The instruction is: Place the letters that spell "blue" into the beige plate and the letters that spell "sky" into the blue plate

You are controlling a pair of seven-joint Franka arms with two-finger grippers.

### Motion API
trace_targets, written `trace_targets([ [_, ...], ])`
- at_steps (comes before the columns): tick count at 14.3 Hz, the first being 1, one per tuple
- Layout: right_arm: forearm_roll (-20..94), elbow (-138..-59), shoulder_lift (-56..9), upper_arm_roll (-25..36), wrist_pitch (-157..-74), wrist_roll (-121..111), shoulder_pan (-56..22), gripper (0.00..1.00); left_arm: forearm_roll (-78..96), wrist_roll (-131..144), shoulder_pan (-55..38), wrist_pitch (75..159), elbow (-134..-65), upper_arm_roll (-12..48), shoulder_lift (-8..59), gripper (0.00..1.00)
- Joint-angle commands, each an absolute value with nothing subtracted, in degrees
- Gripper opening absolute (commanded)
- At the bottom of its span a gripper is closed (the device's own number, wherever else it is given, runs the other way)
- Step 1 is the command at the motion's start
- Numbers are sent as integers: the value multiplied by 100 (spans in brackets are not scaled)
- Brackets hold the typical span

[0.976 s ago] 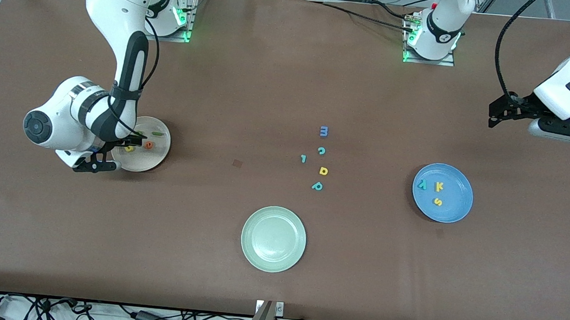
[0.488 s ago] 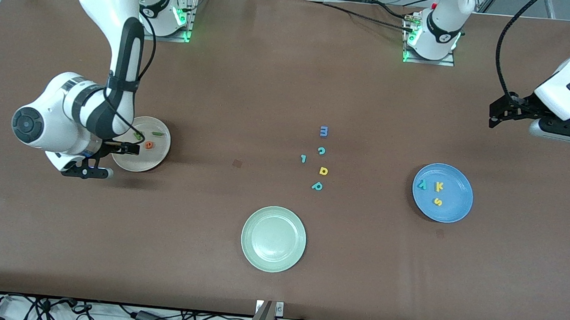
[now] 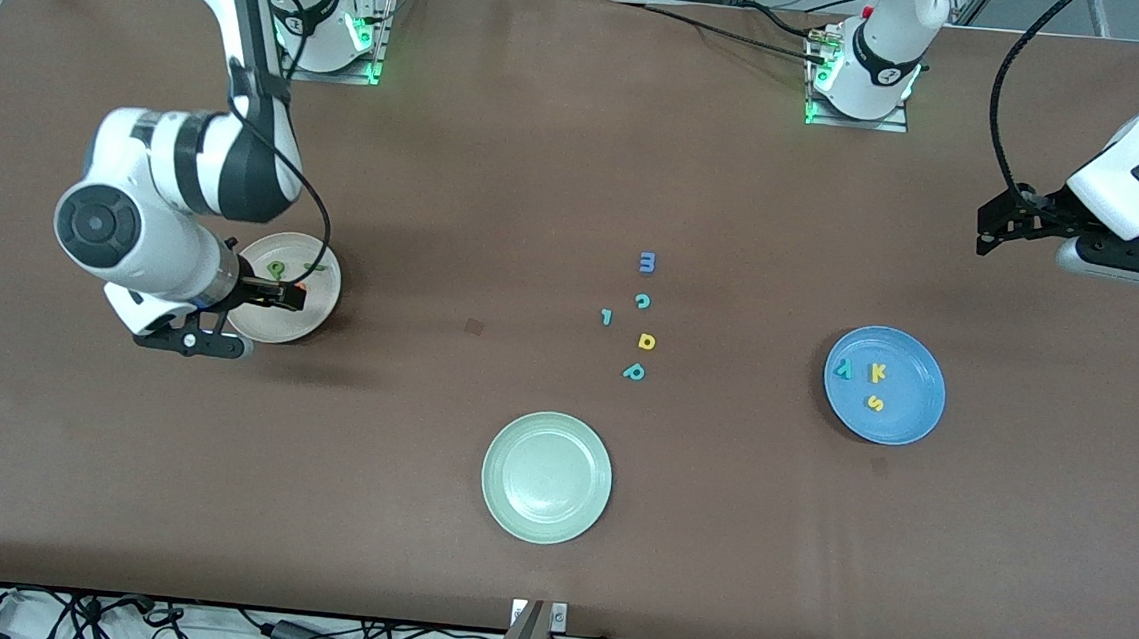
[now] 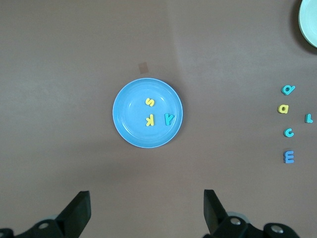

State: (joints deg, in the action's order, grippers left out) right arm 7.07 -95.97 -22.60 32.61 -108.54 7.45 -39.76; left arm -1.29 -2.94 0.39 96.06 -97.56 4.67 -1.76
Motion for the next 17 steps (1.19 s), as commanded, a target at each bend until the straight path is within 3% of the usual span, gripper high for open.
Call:
trace_targets([
  [1,-68,-9492,-1680,1894,-10723,1194,-2826,100,-9,-352,53,9483,-9562,483,-88,100],
  [5,-596,-9168,-1319,381,-10478,1204,-1260,100,-18,-352,53,9475,-9562,483,-88,100],
  [10,-536,-8158,-1283,325,-9651,1204,-749,100,-18,-378,53,9475,-9562,483,-88,100],
  [14,991,-8051,-1134,211,-9344,819,306,100,-18,-396,53,9483,-9562,483,-88,100],
  [17,311,-8051,-1002,316,-9272,230,247,100,-18,-396,53,9483,-9562,483,-88,100],
])
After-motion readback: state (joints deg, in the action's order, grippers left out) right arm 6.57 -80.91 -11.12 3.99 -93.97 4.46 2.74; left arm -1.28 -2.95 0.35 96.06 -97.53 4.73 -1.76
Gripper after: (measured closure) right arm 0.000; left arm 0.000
